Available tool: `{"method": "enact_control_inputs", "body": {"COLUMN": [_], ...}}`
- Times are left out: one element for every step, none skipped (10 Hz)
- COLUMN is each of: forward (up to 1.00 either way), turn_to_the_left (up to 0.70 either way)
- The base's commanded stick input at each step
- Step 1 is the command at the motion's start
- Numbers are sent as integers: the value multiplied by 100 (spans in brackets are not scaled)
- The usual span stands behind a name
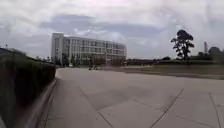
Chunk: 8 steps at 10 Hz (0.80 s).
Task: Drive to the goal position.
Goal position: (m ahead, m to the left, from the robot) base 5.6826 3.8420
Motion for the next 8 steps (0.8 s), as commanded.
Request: {"method": "enact_control_inputs", "body": {"forward": [0,0,0,0,5,21,58,58], "turn_to_the_left": [0,0,0,0,0,0,0,0]}}
